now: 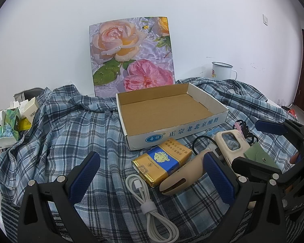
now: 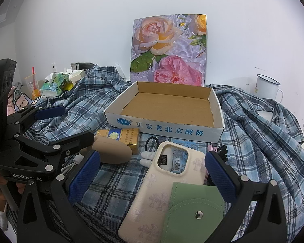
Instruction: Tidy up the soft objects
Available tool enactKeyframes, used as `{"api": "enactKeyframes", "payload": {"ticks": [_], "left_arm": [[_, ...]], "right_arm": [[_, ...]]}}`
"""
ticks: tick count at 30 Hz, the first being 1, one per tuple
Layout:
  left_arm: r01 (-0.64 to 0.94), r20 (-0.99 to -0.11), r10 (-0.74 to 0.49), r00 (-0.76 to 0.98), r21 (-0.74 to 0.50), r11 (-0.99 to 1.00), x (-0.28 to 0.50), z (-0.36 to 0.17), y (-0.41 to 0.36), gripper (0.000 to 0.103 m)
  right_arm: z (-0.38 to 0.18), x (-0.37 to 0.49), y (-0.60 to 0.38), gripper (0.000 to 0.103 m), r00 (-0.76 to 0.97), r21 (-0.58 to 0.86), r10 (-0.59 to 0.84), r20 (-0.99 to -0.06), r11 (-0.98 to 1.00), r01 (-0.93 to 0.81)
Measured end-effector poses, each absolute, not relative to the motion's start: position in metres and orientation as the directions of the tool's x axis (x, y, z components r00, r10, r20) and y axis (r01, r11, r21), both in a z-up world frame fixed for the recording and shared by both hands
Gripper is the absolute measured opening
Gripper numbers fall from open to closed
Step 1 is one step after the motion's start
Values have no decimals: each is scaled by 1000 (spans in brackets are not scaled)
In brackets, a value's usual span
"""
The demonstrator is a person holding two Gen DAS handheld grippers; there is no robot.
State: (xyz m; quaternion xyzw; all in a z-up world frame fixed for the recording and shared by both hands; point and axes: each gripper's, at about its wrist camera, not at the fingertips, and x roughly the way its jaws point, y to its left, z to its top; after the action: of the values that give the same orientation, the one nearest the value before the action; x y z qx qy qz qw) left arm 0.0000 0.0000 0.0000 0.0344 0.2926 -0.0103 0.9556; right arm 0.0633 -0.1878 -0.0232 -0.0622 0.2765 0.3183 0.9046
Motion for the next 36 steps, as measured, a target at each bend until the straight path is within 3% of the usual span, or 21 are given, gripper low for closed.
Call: {"api": "enactKeyframes", "payload": {"ticks": [36], "left_arm": [[30,-552,20,834,80,996,-2,-1,-3,103]], "right_arm": [[-23,63,-188,103,638,71,545,-544,788,-612]]}}
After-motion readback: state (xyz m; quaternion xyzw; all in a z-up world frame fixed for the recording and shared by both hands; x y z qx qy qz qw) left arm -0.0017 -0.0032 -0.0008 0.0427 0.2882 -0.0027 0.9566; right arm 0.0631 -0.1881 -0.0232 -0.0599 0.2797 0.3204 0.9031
